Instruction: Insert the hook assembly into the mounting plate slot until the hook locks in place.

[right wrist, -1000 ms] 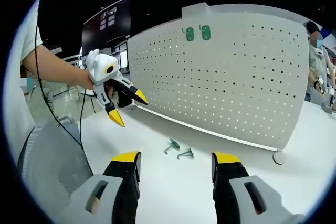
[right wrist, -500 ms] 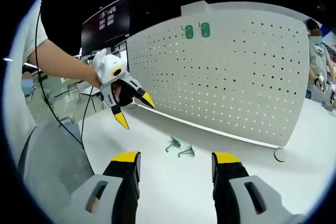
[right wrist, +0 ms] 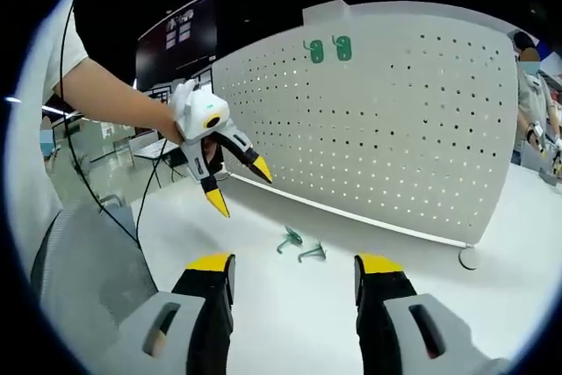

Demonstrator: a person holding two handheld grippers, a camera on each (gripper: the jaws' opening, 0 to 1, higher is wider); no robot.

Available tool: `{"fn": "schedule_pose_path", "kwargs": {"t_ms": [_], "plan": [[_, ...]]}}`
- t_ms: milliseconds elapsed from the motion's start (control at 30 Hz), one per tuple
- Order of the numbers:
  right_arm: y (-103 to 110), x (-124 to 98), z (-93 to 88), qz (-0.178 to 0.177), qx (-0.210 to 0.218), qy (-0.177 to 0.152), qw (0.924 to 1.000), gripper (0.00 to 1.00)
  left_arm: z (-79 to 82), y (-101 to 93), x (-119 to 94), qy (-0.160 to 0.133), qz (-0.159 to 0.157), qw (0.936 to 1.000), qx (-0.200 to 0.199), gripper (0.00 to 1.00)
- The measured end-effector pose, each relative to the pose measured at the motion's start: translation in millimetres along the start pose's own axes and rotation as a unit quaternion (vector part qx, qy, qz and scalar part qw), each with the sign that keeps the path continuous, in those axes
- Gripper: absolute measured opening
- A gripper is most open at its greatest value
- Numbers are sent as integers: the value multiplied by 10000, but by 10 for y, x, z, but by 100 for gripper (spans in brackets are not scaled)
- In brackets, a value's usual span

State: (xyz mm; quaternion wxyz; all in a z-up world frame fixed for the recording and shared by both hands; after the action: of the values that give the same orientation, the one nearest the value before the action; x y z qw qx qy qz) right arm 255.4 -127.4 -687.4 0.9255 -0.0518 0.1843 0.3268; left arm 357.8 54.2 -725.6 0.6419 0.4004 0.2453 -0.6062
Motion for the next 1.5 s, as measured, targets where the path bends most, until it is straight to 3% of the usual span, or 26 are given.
{"fn": "schedule_pose_path", "kwargs": {"t_ms": [867, 1500], "plan": [[-35, 2, -14, -40, 91, 25, 9999, 53, 66, 146, 359, 285, -507, 9976, 389, 57], [-67, -4, -22, -96, 141, 34, 9998, 53, 1, 170, 616, 585, -849, 9927, 619, 55]]}}
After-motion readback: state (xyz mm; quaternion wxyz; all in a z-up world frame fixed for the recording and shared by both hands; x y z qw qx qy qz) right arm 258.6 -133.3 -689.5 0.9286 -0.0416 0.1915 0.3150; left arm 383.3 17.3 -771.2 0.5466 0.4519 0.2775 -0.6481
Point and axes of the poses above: the point that each gripper's makers call its tool centre point, and the gripper's own axes: x roughly forward along the fingers, y roughly to its left, z roughly out of its top, the point moved 3 cm from there along -x, roughly backward along the fingers, and after that the axes turned 2 degrees about -x, right-handed, at the moved point
